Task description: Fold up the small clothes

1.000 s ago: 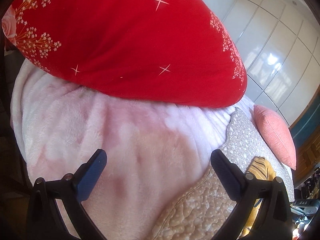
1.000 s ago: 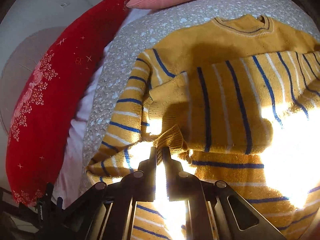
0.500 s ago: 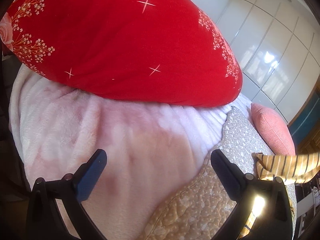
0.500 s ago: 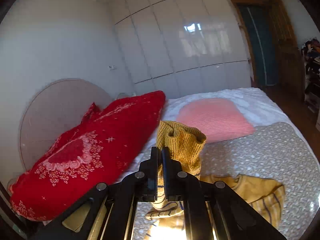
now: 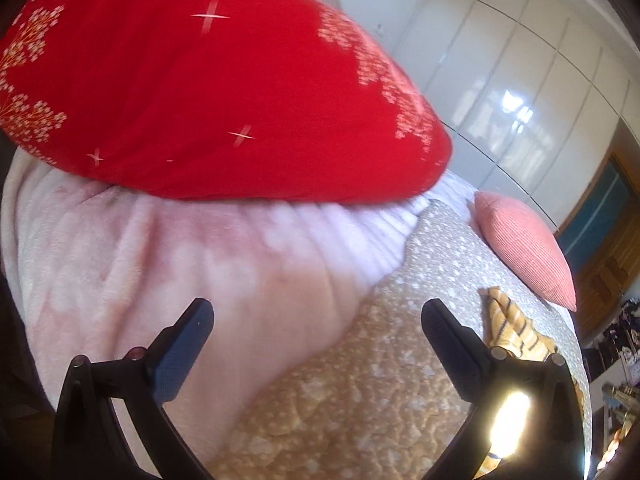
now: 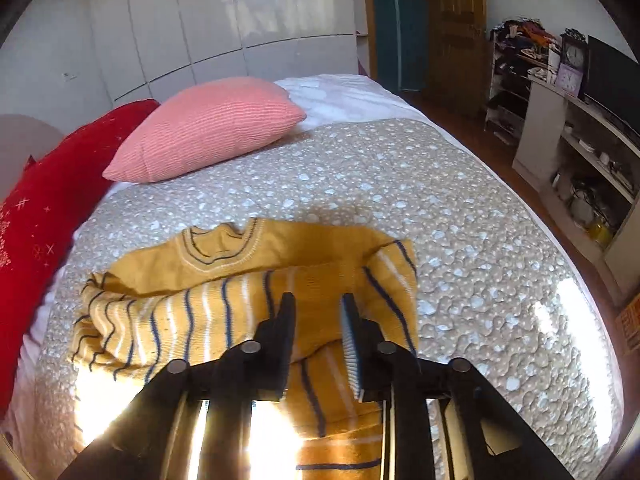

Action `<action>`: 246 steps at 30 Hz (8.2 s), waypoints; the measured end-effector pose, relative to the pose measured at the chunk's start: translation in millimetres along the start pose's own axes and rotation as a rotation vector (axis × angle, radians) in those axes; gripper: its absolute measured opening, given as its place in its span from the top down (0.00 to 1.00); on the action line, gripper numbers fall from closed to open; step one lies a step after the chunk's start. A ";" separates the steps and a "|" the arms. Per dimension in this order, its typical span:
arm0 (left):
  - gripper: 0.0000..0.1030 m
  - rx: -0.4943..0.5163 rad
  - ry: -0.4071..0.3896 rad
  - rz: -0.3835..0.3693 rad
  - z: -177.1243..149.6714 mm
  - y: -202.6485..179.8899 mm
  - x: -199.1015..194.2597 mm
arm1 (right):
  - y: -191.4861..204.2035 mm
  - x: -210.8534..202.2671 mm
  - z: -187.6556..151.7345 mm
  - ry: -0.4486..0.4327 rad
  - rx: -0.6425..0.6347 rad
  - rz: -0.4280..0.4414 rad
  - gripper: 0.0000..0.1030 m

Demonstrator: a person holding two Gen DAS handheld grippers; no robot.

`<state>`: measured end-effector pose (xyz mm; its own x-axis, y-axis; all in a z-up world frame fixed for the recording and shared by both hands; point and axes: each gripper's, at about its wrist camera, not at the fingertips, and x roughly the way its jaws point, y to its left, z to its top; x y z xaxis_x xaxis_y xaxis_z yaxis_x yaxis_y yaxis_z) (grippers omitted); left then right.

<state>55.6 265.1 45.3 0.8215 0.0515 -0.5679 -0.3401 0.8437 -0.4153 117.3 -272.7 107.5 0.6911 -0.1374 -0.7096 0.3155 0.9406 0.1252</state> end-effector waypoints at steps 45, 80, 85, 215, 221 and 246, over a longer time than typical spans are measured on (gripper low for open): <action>0.00 0.116 0.151 -0.079 -21.3 -35.2 32.8 | 60.5 59.6 -20.2 0.275 0.039 0.349 0.61; 0.19 0.203 0.711 -0.723 -154.9 -102.4 -58.0 | -63.5 -83.7 -243.7 0.185 0.222 0.713 0.44; 0.20 0.207 0.755 -0.663 -162.1 -111.5 -54.4 | -37.6 -77.3 -248.9 0.213 0.186 0.742 0.44; 0.20 0.147 0.337 -0.390 -34.5 -102.0 37.3 | 282.9 121.5 -54.6 0.321 -0.473 0.353 0.72; 0.20 0.097 0.339 -0.390 -23.7 -86.4 39.9 | 282.1 82.3 -39.1 0.233 -0.422 0.454 0.69; 0.20 0.441 0.516 -0.392 -94.8 -170.7 41.4 | 11.7 -25.2 -132.3 0.307 -0.271 0.169 0.75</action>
<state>104.3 72.5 25.4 0.4909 -0.4573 -0.7415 0.2328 0.8890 -0.3942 17.5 -217.2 35.1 0.4803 0.0858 -0.8729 0.0040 0.9950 0.1000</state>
